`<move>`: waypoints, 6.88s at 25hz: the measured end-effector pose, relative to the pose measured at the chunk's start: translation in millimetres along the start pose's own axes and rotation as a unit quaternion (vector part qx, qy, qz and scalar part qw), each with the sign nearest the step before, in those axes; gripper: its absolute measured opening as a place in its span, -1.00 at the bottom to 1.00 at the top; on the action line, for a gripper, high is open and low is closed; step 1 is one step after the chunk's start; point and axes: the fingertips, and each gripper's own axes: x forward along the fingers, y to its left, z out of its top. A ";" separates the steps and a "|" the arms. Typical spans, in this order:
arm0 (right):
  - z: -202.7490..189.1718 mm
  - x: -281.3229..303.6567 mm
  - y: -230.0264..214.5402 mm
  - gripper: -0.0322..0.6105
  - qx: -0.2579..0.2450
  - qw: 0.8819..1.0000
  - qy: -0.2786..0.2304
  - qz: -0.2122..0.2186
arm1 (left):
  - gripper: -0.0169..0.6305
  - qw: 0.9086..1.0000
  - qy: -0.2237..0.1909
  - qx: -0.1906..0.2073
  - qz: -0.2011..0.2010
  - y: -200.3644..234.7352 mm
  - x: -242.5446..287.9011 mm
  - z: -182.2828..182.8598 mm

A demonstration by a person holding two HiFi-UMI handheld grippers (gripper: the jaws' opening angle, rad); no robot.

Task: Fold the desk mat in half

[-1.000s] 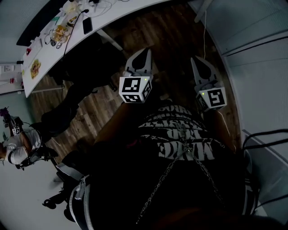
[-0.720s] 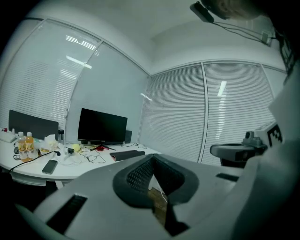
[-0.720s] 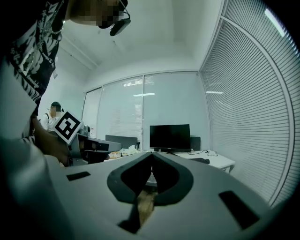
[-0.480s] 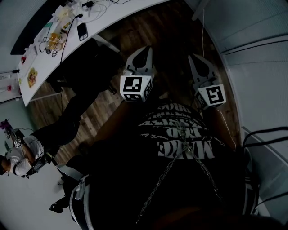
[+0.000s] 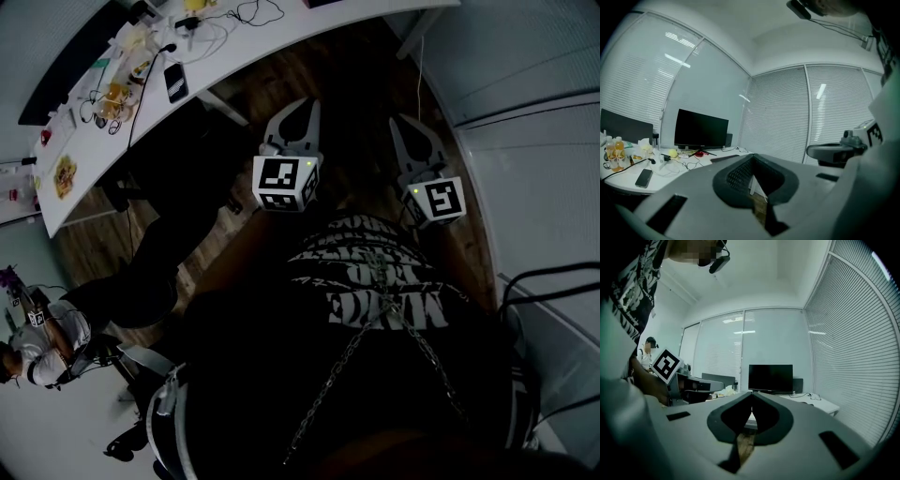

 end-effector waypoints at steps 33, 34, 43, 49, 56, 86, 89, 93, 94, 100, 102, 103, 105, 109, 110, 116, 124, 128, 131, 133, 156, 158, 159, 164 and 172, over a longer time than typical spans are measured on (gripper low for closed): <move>1.6 89.2 22.5 -0.90 0.002 1.000 0.013 -0.009 | -0.93 0.999 0.022 -0.015 -0.021 88.4 25.2 -5.7; 1.0 91.0 22.6 -0.90 0.001 1.000 0.011 -0.008 | -0.93 0.999 0.025 -0.016 -0.021 89.4 26.1 -8.4; -18.4 97.1 -5.8 -0.90 0.027 0.999 0.027 -0.019 | -0.93 0.998 0.054 -0.026 -0.012 95.7 53.0 -28.1; -25.0 104.1 -28.1 -0.90 0.042 0.999 0.030 -0.016 | -0.93 0.997 0.064 -0.033 -0.016 87.4 78.6 -34.7; -28.1 120.6 -69.7 -0.90 0.043 0.998 0.037 -0.009 | -0.93 0.997 0.071 -0.032 -0.013 79.9 122.4 -33.8; 9.2 218.5 -277.5 -0.90 0.039 0.998 -0.021 0.048 | -0.93 0.996 0.046 -0.004 0.075 80.4 307.8 34.1; -0.2 234.8 -273.6 -0.90 0.045 0.997 -0.010 0.054 | -0.93 0.995 0.056 -0.011 0.084 97.8 309.9 25.9; -6.4 260.3 -276.4 -0.90 0.045 0.998 0.004 0.052 | -0.93 0.994 0.067 -0.021 0.078 118.5 329.2 18.8; -6.7 268.2 -279.4 -0.90 0.045 0.998 0.007 0.048 | -0.93 0.995 0.067 -0.021 0.073 122.9 337.0 19.3; 1.2 318.1 -285.3 -0.90 0.037 0.998 0.021 0.040 | -0.93 0.997 0.067 -0.020 0.034 145.3 384.7 28.7; 5.6 335.3 -284.5 -0.90 0.032 0.998 0.023 0.043 | -0.93 0.997 0.068 -0.021 0.023 155.4 399.2 31.6; 7.4 343.6 -285.1 -0.90 0.031 0.998 0.023 0.041 | -0.93 0.997 0.069 -0.022 0.018 161.0 405.6 33.4; 11.4 359.6 -285.3 -0.90 0.029 0.999 0.023 0.035 | -0.93 0.997 0.068 -0.023 0.007 172.6 416.3 38.5; 14.2 390.3 -287.5 -0.90 0.024 0.999 0.027 0.022 | -0.93 0.998 0.063 -0.022 -0.013 195.5 437.1 47.9; 13.8 397.1 -290.0 -0.90 0.024 0.999 0.027 0.017 | -0.93 0.998 0.063 -0.022 -0.016 200.6 442.5 48.8; 20.2 425.5 -288.4 -0.90 0.022 0.999 0.037 -0.007 | -0.93 0.997 0.063 -0.030 -0.040 230.0 463.5 54.5; 17.3 434.6 -291.0 -0.90 -0.007 0.998 0.052 -0.037 | -0.93 0.995 0.059 -0.054 -0.064 250.5 481.8 54.4; 25.2 440.6 -297.2 -0.90 -0.009 0.998 0.051 -0.042 | -0.93 0.995 0.057 -0.056 -0.066 253.0 487.2 56.4; 26.2 449.8 -296.7 -0.90 -0.015 0.998 0.060 -0.026 | -0.93 0.995 0.059 -0.056 -0.058 258.7 491.1 57.4; 26.3 461.5 -295.8 -0.90 -0.010 0.997 0.070 -0.007 | -0.93 0.995 0.068 -0.055 -0.050 262.7 495.3 56.1; -33.8 585.6 -503.7 -0.90 0.033 0.982 0.094 0.160 | -0.93 0.981 0.157 -0.030 0.110 266.6 658.8 3.3; -62.4 590.9 -526.2 -0.90 0.041 0.976 0.129 0.173 | -0.93 0.978 0.178 -0.026 0.108 260.4 670.3 -11.9; -80.8 592.8 -535.4 -0.90 0.047 0.970 0.154 0.182 | -0.93 0.974 0.198 -0.030 0.108 257.7 673.3 -24.7; -184.8 590.1 -562.0 -0.89 0.066 0.925 0.294 0.233 | -0.93 0.958 0.258 -0.069 0.104 242.1 676.0 -70.0; -284.4 577.7 -574.3 -0.53 0.169 0.857 0.413 0.257 | -0.91 0.949 0.290 -0.094 0.075 215.0 678.5 -86.9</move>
